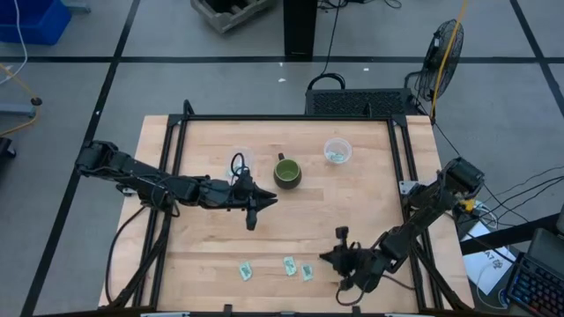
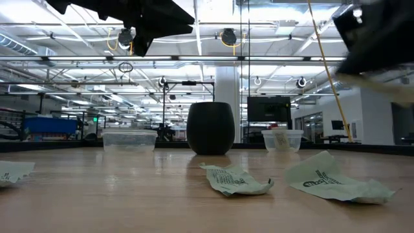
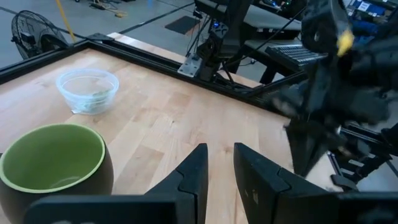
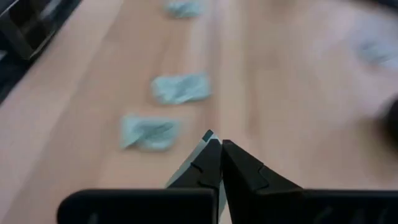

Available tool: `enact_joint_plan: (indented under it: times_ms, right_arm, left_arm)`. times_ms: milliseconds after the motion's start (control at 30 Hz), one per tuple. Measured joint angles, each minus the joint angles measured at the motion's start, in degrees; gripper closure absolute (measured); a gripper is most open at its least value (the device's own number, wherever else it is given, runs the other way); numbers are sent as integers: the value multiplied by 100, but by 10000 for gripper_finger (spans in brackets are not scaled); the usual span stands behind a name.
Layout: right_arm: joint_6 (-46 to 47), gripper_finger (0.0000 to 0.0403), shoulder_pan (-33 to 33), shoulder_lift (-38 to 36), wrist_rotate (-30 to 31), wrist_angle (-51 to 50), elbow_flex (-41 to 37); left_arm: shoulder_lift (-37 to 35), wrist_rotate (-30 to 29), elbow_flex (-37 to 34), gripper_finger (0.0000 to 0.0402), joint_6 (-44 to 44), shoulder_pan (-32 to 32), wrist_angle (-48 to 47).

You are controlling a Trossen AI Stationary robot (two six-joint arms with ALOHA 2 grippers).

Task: Pick and place items into bin
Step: Put the green stevia packet into the right transparent bin

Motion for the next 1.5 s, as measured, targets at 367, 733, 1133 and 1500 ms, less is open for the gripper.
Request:
enact_joint_plan:
  times_ms: [367,733,1133,1500]
  right_arm:
    - [-217,402,-904,-1146,2074,-819,-364]
    - [-637,402,-3063,-1973,1993,-682,-1037]
    - [-1094,401,-5489,-2053,-134,277,-1448]
    - [-1104,369,-6561,-2052,-1376,908,-1888]
  left_arm:
    - [0,2,0,321,-63,0,-430]
    - [2,33,0,321,-61,-2,-575]
    - [2,59,0,321,-119,-32,-719]
    - [3,-60,0,321,-136,-44,-724]
